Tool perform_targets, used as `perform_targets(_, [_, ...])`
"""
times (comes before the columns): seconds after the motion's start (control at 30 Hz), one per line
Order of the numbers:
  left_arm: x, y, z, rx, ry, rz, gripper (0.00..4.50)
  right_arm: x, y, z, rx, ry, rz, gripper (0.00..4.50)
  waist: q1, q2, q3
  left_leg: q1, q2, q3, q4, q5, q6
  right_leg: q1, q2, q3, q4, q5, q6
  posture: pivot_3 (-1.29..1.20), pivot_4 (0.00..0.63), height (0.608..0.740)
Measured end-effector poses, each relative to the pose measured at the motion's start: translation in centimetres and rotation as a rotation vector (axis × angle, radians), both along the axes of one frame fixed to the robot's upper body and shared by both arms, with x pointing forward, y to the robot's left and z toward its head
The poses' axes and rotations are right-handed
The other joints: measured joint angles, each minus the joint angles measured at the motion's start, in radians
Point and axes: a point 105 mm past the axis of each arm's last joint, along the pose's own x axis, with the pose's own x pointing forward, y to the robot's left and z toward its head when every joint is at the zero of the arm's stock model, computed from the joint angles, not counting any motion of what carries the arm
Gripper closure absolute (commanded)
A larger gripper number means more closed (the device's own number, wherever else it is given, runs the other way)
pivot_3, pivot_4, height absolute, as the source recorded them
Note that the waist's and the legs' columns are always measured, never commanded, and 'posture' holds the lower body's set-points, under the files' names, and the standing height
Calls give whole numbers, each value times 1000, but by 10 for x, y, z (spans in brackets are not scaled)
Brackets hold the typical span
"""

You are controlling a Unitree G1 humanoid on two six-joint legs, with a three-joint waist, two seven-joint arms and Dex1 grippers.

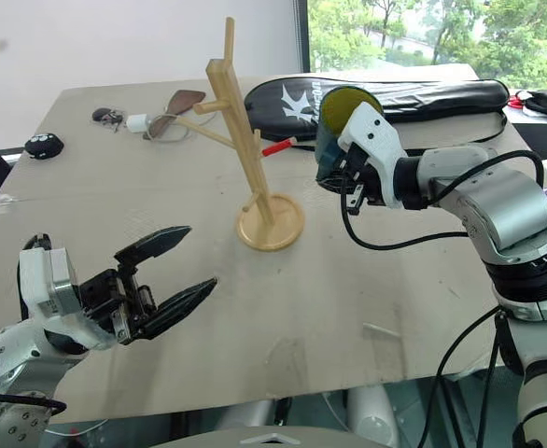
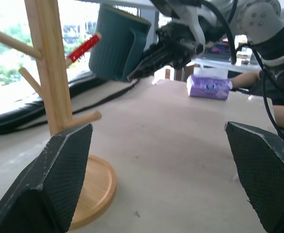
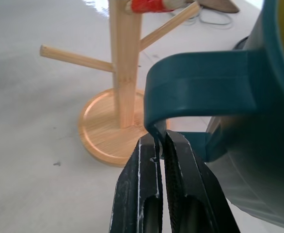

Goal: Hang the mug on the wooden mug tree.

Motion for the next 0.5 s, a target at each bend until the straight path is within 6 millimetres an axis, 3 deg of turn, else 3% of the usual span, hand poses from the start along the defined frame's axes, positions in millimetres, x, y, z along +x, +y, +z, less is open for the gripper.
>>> perform_targets(0.5, [-4, -4, -2, -32, -5, 58, 0, 13, 30, 19, 11, 8, 131, 4427, -1, 0, 0, -1, 0, 0, 0, 0, 0, -1, 0, 0, 0, 0, 0, 0, 150, 740])
